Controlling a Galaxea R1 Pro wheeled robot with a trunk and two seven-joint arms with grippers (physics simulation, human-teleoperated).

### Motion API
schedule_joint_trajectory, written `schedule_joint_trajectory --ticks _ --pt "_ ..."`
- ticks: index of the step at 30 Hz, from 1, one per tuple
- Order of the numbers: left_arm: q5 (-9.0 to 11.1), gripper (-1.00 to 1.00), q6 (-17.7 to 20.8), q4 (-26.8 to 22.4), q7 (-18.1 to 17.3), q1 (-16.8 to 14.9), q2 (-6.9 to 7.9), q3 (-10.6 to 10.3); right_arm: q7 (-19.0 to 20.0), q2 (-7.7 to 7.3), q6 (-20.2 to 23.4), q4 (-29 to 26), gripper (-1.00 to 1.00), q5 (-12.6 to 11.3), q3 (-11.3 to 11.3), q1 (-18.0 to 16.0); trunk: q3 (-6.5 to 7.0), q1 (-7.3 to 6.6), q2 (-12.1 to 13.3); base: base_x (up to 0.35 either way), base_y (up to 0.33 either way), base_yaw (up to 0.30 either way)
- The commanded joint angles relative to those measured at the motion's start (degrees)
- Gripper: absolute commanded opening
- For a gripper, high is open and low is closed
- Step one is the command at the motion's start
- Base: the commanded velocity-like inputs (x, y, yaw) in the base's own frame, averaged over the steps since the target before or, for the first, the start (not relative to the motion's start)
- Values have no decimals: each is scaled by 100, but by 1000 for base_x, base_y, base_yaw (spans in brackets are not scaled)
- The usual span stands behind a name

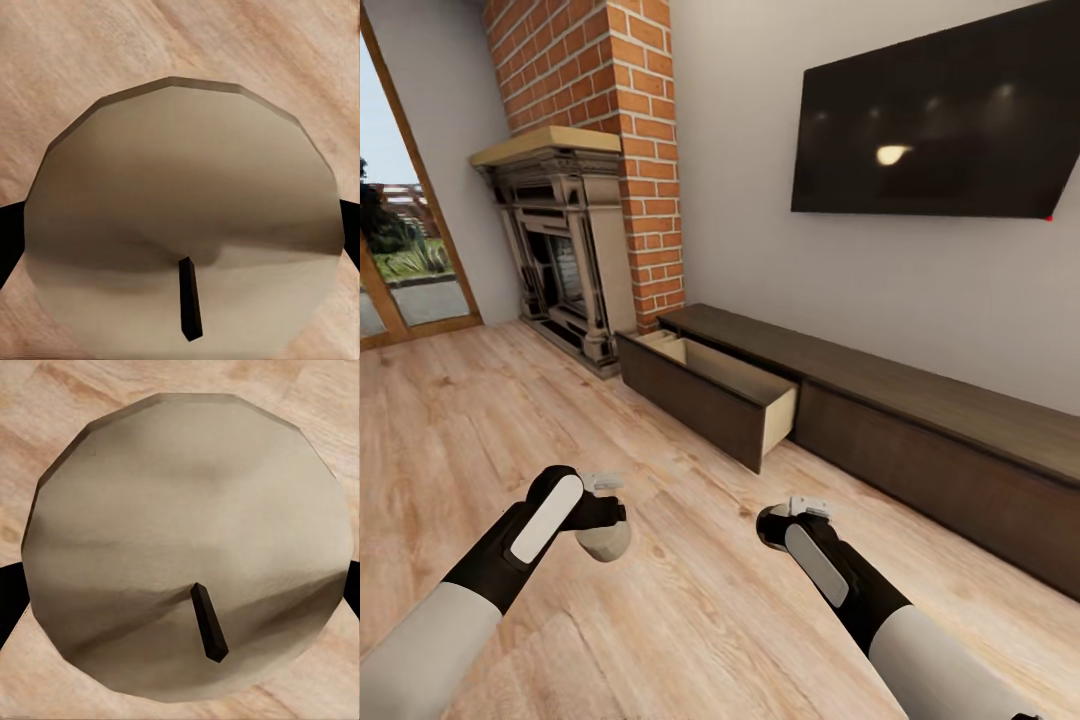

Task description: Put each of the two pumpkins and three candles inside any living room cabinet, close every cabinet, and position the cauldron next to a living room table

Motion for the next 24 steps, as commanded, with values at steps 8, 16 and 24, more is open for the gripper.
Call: schedule_joint_trajectory --ticks 8,16,24 --pt "55 -100 4 -8 53 -6 10 -17 -43 -1 -6 -9 -100 -47 17 -6 -6 -2 -3 0 0 289" --pt "56 -100 4 -11 47 -6 13 -17 -41 0 -8 -9 -100 -47 17 -6 -6 -2 -3 0 0 289" --pt "64 -100 4 -11 45 -6 12 -17 -40 2 -3 -9 -100 -47 17 -6 -6 -2 -3 0 0 290"
